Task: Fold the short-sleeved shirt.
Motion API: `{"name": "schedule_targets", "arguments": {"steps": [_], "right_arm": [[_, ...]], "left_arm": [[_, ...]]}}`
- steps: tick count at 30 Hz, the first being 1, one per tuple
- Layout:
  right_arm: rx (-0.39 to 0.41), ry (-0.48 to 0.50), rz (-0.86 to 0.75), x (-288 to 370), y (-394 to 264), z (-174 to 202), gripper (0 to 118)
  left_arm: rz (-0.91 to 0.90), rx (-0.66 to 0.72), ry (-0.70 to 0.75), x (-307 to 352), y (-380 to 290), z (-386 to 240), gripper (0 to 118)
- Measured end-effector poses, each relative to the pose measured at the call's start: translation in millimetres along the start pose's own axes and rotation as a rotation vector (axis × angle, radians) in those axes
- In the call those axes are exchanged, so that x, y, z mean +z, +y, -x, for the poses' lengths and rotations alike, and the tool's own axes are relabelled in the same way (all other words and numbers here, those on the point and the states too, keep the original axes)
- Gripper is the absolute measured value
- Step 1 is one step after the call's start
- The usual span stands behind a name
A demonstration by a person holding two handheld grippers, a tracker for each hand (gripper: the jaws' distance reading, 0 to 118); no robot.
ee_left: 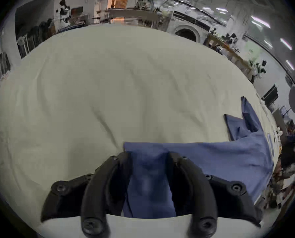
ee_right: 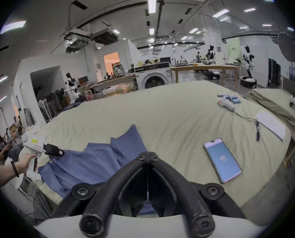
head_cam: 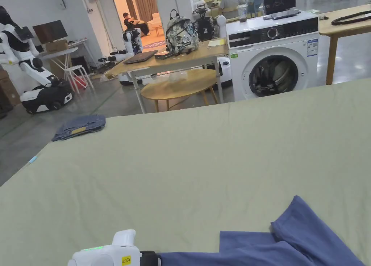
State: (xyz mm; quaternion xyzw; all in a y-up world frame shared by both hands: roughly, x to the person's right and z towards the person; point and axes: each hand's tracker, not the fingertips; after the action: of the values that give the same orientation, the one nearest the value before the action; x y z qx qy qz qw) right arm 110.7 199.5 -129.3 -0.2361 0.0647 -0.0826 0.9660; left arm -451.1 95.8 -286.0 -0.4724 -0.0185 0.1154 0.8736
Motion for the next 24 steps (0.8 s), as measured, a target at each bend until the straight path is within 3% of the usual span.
{"name": "schedule_targets", "arguments": {"steps": [2, 4, 6, 9, 11, 13, 17, 19, 21, 23, 24], "right_arm": [[-0.002, -0.038, 0.019, 2.1, -6.8, -6.9, 0], [-0.023, -0.062, 0.047, 1.8, -16.8, -14.1, 0], [-0.062, -0.072, 0.082, 2.1, -26.0, -19.4, 4], [-0.143, -0.112, 0.132, 4.0, -35.7, -16.7, 67], [-0.217, -0.105, 0.194, -5.1, -46.5, -22.2, 70], [-0.261, -0.068, 0.212, -17.4, -58.3, -25.9, 70], [-0.364, -0.098, 0.311, -58.8, -84.4, -42.7, 67], [-0.365, -0.152, 0.307, -61.3, -87.6, -43.1, 41], [-0.384, -0.077, 0.268, -53.1, -81.9, -47.6, 11], [-0.433, -0.058, 0.258, -47.5, -78.2, -50.4, 6], [-0.421, -0.061, 0.253, -41.1, -75.0, -49.7, 5]], "left_arm": [[-0.027, -0.017, 0.019, 12.3, 3.0, -12.1, 4], [0.013, -0.015, -0.022, 5.6, 10.4, -14.2, 0], [0.026, -0.065, 0.037, 6.5, 4.6, -33.7, 0], [0.039, -0.118, 0.060, 7.0, 5.5, -39.9, 0], [0.047, -0.107, 0.059, 6.6, 7.8, -39.3, 0], [0.050, -0.100, 0.055, 12.7, 4.7, -44.5, 0], [0.034, -0.108, 0.061, 12.1, 1.9, -43.3, 0], [0.028, -0.099, 0.061, 12.4, 1.2, -43.4, 0], [0.023, -0.075, 0.055, 10.5, 2.3, -39.5, 0], [0.010, -0.043, 0.036, 12.0, 1.7, -36.4, 0], [0.003, -0.043, 0.023, 14.0, 1.2, -34.3, 0]]}}
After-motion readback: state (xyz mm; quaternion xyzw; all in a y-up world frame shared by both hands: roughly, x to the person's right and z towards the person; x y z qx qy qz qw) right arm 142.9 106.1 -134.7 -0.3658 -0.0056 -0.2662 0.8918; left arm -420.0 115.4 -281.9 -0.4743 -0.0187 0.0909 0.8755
